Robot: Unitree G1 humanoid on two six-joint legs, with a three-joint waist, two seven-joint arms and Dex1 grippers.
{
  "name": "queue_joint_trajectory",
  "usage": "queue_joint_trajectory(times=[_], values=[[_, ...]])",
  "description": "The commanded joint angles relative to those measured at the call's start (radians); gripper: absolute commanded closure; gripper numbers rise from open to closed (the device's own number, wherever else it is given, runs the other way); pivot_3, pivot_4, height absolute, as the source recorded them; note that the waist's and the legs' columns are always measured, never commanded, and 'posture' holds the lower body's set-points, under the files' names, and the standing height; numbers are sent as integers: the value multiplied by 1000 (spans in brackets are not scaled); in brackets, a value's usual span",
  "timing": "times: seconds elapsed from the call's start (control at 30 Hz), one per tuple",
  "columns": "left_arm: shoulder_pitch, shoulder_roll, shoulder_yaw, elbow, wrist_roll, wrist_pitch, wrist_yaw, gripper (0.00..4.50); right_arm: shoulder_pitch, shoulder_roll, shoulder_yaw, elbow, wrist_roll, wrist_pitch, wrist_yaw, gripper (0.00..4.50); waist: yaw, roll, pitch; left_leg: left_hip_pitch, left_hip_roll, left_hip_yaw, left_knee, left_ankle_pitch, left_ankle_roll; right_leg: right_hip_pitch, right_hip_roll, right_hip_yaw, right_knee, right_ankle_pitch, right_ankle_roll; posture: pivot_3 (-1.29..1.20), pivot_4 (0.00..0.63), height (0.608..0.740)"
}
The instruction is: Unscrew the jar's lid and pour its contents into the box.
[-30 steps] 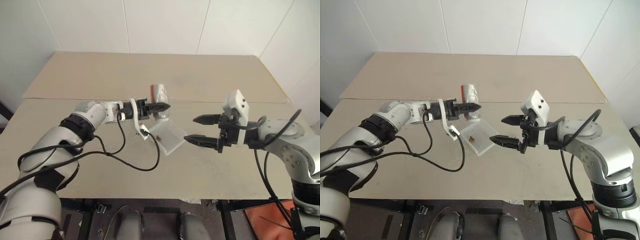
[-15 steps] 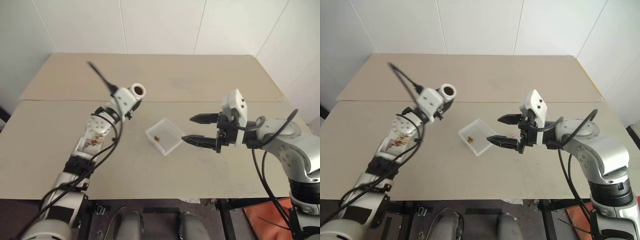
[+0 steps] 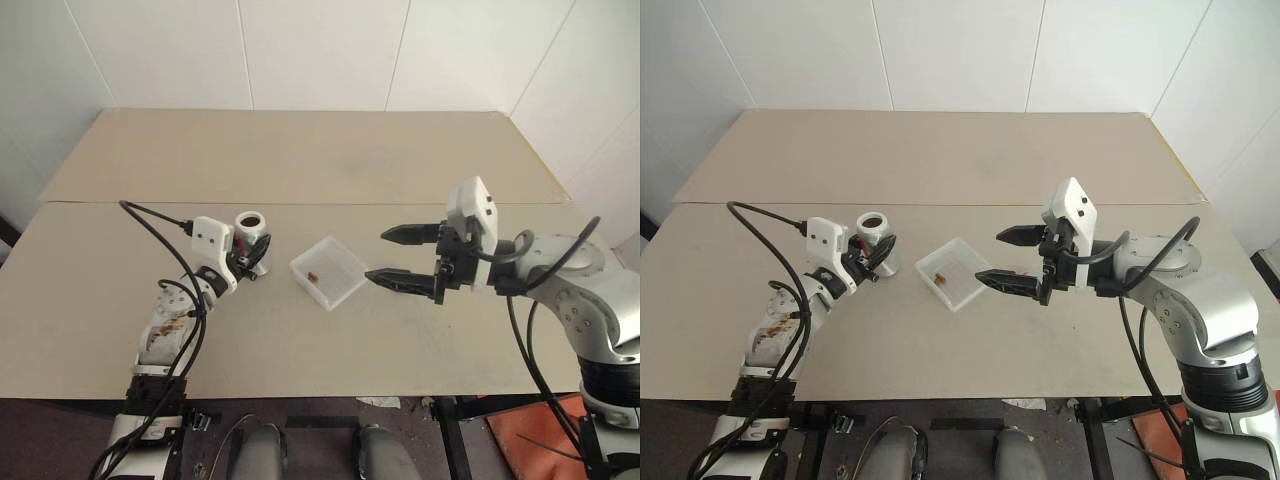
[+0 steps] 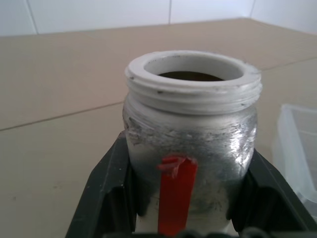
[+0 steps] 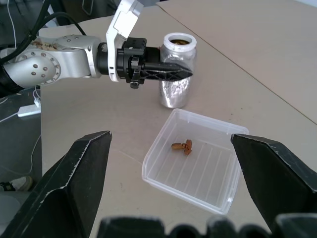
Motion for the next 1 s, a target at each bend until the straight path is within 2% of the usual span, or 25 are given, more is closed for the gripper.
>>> queue_joint_trajectory(times=[0.03, 0.23, 0.3, 0.43, 0.57, 0.67, 0.77, 1.0], values=[[20, -4, 5, 5, 23, -68, -19, 1852, -4, -14, -28, -17, 8, -33, 13, 0, 0, 0, 0, 0, 0, 0, 0, 0, 0, 0, 0, 0, 0, 0, 0, 0, 150, 740], [61, 5, 3, -12, 35, -85, -44, 25, 7, -13, -4, 1, -16, -55, 19, 0, -1, 0, 0, 0, 0, 0, 0, 0, 0, 0, 0, 0, 0, 0, 0, 0, 150, 740], [99, 37, 19, -73, 23, -52, -60, 25, 12, -16, 1, 3, -28, -60, 20, 0, -1, 0, 0, 0, 0, 0, 0, 0, 0, 0, 0, 0, 0, 0, 0, 0, 150, 740], [268, 268, 125, -285, -102, 77, -267, 25, 45, -41, -14, 4, -43, -82, 39, 0, -16, -1, 0, 1, 2, 1, -3, 0, 0, -2, 1, 3, 0, 0, 0, 0, 150, 740], [413, 505, 376, -380, -372, 206, -585, 25, 76, -64, -16, 14, -73, -113, 48, 0, -15, -1, 0, 3, 3, 3, -3, 0, 0, -1, 1, 2, 1, -1, -1, 0, 150, 740], [502, 629, 555, -370, -499, 251, -819, 25, 81, -58, -19, 22, -70, -118, 48, 0, -10, 0, 0, 5, 2, 5, -3, 0, 0, 0, 0, 2, 0, -1, -2, 0, 150, 740], [544, 685, 652, -341, -519, 271, -905, 25, 88, -61, -21, 19, -72, -127, 58, 0, -3, 0, 0, 5, 2, 5, -4, 0, 0, 0, 0, 2, 0, -2, -2, 0, 150, 740], [518, 690, 714, -377, -529, 319, -868, 25, 112, -91, -52, 34, -77, -164, 88, 0, -4, 0, 0, 4, 3, 5, -4, 0, 0, 0, 1, 2, 0, -2, -2, 0, 150, 740]])
